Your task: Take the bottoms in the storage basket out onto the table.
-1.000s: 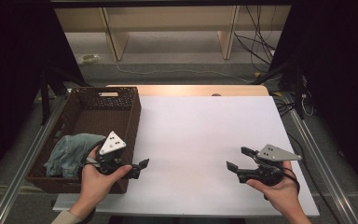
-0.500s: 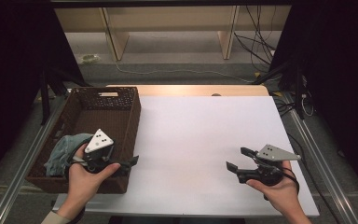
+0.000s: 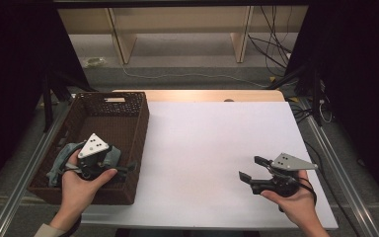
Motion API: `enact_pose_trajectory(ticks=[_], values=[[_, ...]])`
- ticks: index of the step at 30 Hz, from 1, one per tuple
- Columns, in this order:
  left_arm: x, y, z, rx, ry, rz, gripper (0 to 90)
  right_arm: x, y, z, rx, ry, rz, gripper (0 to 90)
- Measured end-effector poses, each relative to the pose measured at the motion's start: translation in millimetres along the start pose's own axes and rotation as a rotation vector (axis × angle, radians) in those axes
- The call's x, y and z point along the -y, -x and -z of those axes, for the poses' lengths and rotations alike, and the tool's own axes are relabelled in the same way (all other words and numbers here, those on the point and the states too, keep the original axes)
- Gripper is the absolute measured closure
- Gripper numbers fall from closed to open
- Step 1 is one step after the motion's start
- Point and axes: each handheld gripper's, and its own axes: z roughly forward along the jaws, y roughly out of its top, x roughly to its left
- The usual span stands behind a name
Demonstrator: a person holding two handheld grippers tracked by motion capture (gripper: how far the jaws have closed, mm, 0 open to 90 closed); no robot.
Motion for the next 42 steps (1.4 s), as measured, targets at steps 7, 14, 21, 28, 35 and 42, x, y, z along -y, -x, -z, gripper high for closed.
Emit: enact_pose_trajectory(ticks=[7, 14, 21, 28, 35, 42], values=[[1.0, -11.8, 7.5, -0.031, 0.008, 0.019, 0.0, 0.3, -0.2, -0.7, -0.003, -0.002, -0.002, 21.6], [0.7, -23.7, 16.5, -0.067, 0.013, 0.026, 0.0, 0.5, -0.1, -1.1, -0.002, -0.005, -0.003, 21.6], [2.1, -40.1, 28.6, -0.116, 0.035, 0.05, 0.0, 0.9, 0.0, -1.8, -0.004, -0.012, -0.004, 21.6], [3.9, -53.3, 36.3, -0.16, 0.036, 0.056, 0.0, 1.3, 0.3, -2.6, -0.003, -0.017, -0.005, 21.6], [7.0, -72.9, 46.7, -0.223, 0.047, 0.084, 0.0, 1.7, 0.4, -3.2, -0.006, -0.019, -0.008, 21.6], [12.9, -87.0, 48.6, -0.261, 0.03, 0.111, 0.0, 2.0, 0.0, -4.2, -0.007, -0.025, -0.01, 21.6]])
